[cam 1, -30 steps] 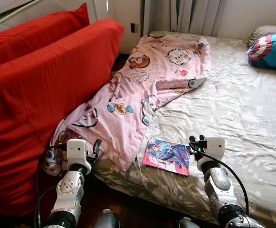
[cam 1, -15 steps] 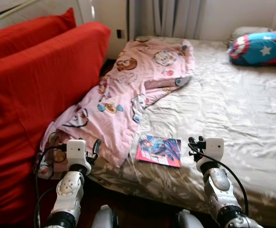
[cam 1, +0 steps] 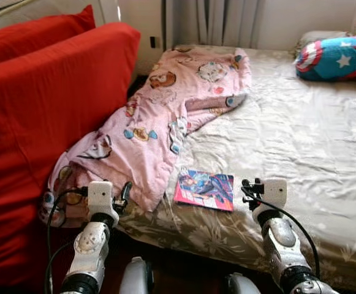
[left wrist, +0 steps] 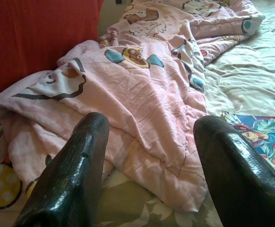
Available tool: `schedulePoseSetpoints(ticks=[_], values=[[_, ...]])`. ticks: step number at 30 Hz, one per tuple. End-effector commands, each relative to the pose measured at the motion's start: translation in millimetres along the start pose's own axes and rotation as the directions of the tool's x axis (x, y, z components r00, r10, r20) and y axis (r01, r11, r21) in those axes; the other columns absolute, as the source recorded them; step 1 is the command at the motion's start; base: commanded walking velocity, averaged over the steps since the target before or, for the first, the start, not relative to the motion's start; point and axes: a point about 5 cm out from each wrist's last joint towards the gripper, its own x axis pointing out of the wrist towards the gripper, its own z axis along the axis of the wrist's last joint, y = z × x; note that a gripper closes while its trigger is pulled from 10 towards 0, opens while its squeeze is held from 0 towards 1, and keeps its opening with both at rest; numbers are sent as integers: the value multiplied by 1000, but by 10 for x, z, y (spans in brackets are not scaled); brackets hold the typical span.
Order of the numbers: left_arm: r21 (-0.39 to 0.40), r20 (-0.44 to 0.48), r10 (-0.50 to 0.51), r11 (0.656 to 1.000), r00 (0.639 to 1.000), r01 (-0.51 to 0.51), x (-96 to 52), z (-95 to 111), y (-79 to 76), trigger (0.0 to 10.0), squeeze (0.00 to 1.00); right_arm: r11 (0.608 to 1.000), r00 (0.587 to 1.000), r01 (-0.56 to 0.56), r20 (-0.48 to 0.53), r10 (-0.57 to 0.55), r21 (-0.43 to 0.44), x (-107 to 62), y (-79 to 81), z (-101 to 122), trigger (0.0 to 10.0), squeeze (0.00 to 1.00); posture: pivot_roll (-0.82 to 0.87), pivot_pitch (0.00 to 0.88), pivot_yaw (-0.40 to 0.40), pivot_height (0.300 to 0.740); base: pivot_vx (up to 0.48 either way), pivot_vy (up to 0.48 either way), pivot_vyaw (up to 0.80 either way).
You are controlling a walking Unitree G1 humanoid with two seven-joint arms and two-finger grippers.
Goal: Clean up the room
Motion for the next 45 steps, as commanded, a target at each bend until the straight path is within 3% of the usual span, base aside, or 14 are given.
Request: schedulePoseSetpoints(ticks=[1,8,13,31,45], values=[[15,-4,4,1000,1000,-3,-4,4,40,10000,0,1000,1000,0,9,0,7,-4,10,4,10000,0,-45,99,29,619,0,0,0],[17,-10,1,1000,1000,-1,-14,-12,36,10000,0,1000,999,7,-46,-7,-6,-2,6,-49,10000,0,-46,98,29,619,0,0,0],[15,-9,0,1000,1000,0,-13,-10,35,10000,0,1000,1000,-2,3,2,14,-14,10,-17,10000,0,-45,100,31,599,0,0,0],[-3,-16,-13,1000,1000,13,-11,-15,14,10000,0,1000,1000,-7,-20,7,14,-24,8,-54,10000,0,-45,100,31,599,0,0,0],[-11,-22,-17,1000,1000,17,-11,-20,11,10000,0,999,999,-40,-1,40,-16,-32,28,-44,10000,0,-44,100,32,599,289,0,121]])
